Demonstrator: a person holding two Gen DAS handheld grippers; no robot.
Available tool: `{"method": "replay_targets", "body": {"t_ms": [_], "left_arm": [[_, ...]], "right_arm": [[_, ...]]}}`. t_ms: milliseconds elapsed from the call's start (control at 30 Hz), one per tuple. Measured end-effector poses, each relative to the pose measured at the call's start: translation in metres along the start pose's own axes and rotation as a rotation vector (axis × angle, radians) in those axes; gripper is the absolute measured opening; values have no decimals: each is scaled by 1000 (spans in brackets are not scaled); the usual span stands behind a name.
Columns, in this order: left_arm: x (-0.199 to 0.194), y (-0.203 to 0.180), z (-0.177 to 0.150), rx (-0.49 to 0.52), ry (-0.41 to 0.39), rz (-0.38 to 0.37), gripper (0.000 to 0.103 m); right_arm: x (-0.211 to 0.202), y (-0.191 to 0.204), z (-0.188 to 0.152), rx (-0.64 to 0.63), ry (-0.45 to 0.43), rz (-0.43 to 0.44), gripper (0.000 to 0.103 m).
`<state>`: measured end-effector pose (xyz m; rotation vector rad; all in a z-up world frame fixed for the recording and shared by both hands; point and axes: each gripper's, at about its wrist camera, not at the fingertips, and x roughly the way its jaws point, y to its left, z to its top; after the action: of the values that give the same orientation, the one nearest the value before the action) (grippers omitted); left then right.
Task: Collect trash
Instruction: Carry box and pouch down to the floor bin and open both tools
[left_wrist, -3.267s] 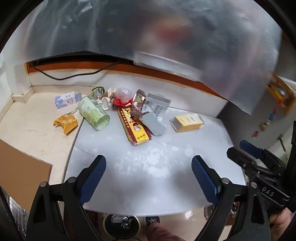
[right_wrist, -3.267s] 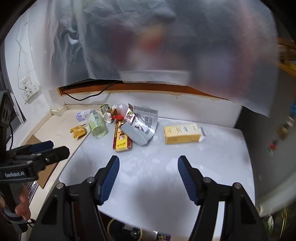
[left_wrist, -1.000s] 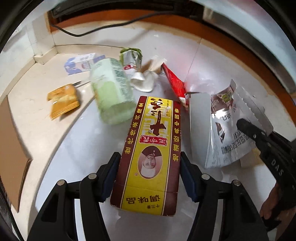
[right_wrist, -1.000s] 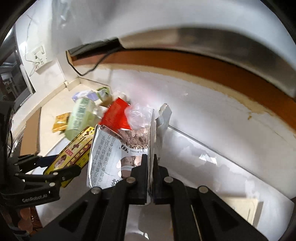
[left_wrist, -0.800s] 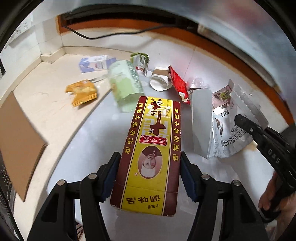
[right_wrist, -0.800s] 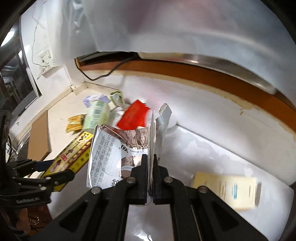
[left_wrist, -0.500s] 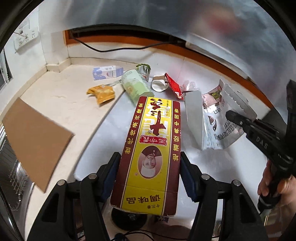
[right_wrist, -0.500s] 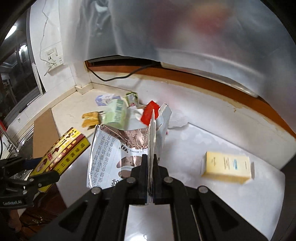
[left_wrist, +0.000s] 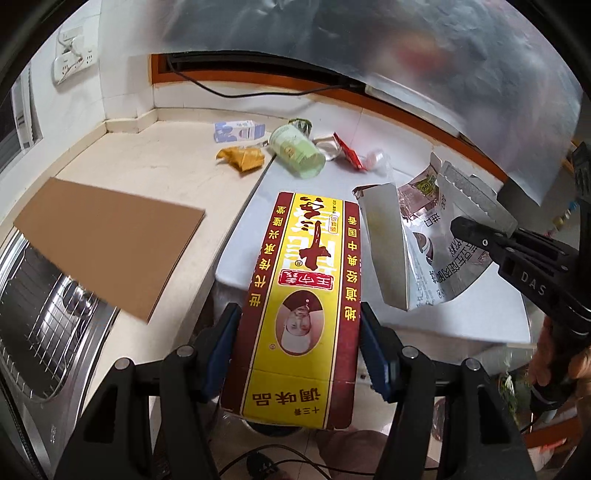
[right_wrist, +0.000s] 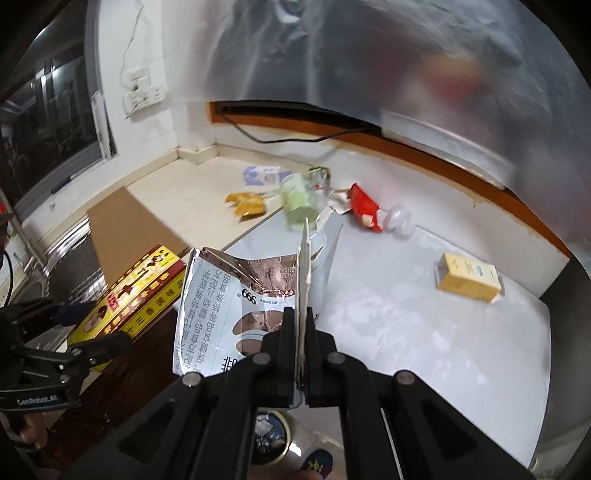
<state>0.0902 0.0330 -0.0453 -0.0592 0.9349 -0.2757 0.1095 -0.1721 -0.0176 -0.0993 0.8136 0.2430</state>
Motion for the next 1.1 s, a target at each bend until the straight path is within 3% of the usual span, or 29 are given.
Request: {"method": "replay_targets", "body": {"t_ms": [333,567,1100], "left_arm": [[-16,16,-55,57,32,-49,60],[-17,25,-86,43,63,-59,60],[42,29,-158,-56,203,4,60]], "right_arm": [[-15,57,-56,-24,99,-84,2],[2,78,-92,-45,209,-110,2],[68,88,-157,-117,396,-99,2]]}}
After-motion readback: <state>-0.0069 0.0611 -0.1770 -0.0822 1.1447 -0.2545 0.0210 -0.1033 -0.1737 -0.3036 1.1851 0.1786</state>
